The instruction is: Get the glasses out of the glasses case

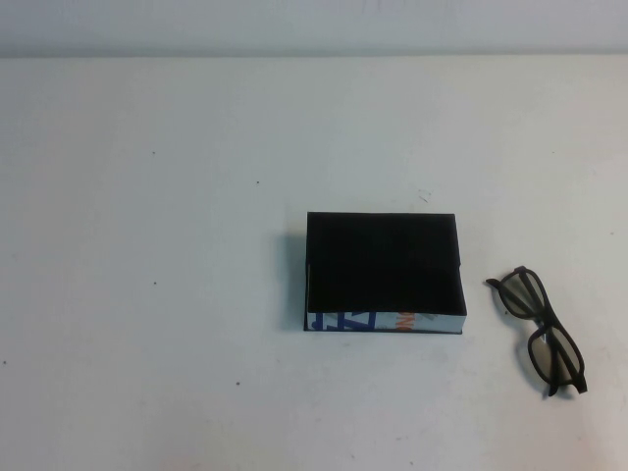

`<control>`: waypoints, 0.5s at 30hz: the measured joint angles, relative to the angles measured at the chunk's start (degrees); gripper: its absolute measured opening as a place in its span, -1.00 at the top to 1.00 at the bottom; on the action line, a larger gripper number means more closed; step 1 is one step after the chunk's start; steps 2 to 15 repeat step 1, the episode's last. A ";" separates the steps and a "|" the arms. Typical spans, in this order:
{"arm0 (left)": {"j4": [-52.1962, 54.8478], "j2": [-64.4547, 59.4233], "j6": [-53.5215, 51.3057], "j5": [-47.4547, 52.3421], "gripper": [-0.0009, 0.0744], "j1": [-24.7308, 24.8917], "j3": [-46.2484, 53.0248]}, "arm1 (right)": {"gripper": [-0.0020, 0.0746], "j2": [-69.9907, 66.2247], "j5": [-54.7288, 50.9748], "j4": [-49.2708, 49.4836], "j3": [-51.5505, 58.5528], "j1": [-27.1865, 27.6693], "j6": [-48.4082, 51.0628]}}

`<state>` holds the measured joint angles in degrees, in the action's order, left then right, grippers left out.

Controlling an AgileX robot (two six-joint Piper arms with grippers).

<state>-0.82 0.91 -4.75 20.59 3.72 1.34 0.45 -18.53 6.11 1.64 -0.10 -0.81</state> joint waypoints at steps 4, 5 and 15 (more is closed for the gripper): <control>0.00 0.00 0.00 0.00 0.99 0.00 0.00 | 0.99 0.00 0.00 0.00 0.00 0.00 0.00; 0.00 0.00 0.00 0.00 0.99 0.00 0.00 | 0.99 0.00 0.00 0.00 0.00 0.00 0.00; 0.00 0.00 0.00 0.00 0.99 0.00 0.00 | 0.99 0.00 0.00 0.00 0.00 0.00 0.00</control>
